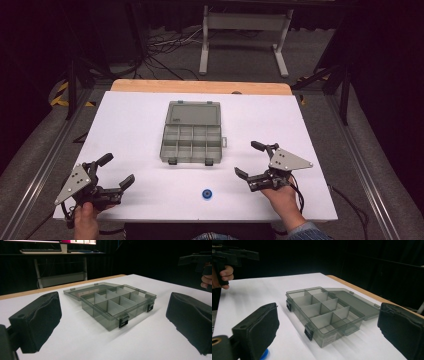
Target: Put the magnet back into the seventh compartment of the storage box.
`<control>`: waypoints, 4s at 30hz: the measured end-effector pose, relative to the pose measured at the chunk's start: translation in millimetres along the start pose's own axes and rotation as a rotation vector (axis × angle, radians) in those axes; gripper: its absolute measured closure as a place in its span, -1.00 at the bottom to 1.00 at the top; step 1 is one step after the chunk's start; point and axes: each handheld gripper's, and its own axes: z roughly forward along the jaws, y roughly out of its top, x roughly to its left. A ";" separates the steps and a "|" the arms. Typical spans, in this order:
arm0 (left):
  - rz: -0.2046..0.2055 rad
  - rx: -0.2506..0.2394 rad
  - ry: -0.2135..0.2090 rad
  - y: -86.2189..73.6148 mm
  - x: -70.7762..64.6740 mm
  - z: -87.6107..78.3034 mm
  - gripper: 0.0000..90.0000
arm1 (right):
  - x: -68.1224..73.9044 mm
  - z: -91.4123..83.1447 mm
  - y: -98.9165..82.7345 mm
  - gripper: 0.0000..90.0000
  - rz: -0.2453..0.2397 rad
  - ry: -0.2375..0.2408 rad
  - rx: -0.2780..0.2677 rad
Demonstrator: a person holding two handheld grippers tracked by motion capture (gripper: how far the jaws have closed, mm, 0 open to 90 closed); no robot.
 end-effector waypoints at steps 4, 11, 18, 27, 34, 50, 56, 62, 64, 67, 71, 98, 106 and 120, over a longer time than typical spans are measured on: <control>-0.004 0.005 -0.001 -0.4 0.8 -0.3 -0.98 | 1.9 7.7 3.7 -0.92 -0.005 0.019 -0.003; -0.006 0.003 -0.002 -0.6 1.3 -0.5 -0.98 | 3.9 21.1 8.6 -0.92 0.004 0.072 -0.005; -0.007 0.004 0.001 -0.3 1.2 -1.7 -0.98 | 7.4 31.8 13.1 -0.93 0.014 0.115 -0.008; -0.012 0.002 0.007 -0.8 1.0 -1.6 -0.98 | 13.9 37.7 21.0 -0.86 -0.020 0.153 0.114; -0.009 0.005 0.010 -0.9 0.6 -2.0 -0.98 | 23.0 42.7 37.3 -0.69 -0.058 0.208 0.232; -0.014 0.004 0.010 -1.0 1.8 -3.5 -0.98 | 32.3 66.5 52.9 -0.64 -0.096 0.301 0.524; -0.010 0.010 0.007 -0.5 1.0 -3.3 -0.98 | 39.9 76.1 57.2 -0.66 -0.125 0.342 0.640; -0.011 0.010 0.009 -0.5 1.4 -3.8 -0.98 | 44.2 86.1 56.3 -0.67 -0.119 0.377 0.769; -0.013 0.008 0.010 -0.5 1.4 -3.8 -0.98 | 45.2 86.9 56.4 -0.67 -0.114 0.378 0.785; -0.016 0.002 0.012 -0.7 1.4 -3.6 -0.98 | 47.6 89.9 56.1 -0.68 -0.132 0.388 0.829; -0.014 0.006 0.010 -0.4 1.2 -3.5 -0.98 | 53.0 92.9 55.7 -0.69 -0.157 0.388 0.899; -0.011 0.014 0.005 -0.4 1.0 -3.3 -0.98 | 70.5 116.5 22.6 -0.50 -0.168 0.433 0.965; -0.013 0.013 0.005 -0.7 0.9 -2.9 -0.98 | 75.9 122.1 16.0 -0.33 -0.193 0.438 0.993; -0.016 0.010 0.004 -0.8 0.9 -2.8 -0.98 | 80.9 128.2 10.6 0.26 -0.232 0.427 1.001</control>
